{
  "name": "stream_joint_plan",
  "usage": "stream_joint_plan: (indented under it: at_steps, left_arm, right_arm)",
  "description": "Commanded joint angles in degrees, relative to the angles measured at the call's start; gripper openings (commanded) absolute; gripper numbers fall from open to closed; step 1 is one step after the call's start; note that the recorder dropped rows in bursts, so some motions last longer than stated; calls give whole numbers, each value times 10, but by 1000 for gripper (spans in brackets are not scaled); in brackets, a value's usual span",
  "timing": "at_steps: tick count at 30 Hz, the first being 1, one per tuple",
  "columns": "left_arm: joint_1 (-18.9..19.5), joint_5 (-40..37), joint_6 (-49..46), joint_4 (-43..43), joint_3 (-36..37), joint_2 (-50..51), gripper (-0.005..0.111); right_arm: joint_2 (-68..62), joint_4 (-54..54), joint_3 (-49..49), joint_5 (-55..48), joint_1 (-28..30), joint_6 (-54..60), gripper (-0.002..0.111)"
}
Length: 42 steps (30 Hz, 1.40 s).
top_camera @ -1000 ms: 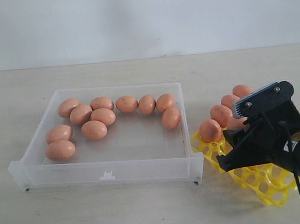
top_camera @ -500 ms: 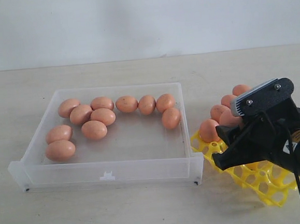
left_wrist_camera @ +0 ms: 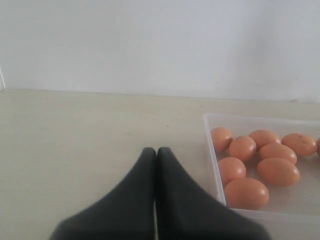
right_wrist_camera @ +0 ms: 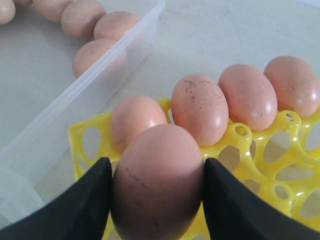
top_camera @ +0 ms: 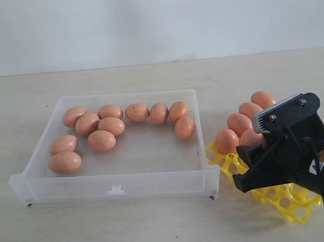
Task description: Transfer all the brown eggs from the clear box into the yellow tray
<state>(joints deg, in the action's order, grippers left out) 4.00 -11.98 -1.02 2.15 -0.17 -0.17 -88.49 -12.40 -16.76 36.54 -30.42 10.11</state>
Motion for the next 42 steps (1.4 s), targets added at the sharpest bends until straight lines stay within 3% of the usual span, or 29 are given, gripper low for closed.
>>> stream_joint_plan:
  at_steps: [1, 42]
  left_arm:
    - [0, 3, -1, -1, 2, 2, -4]
    - [0, 3, -1, -1, 2, 2, -4]
  right_arm:
    - [4, 13, 2, 0, 1, -11, 6]
    - [-48, 19, 0, 44, 20, 4, 6]
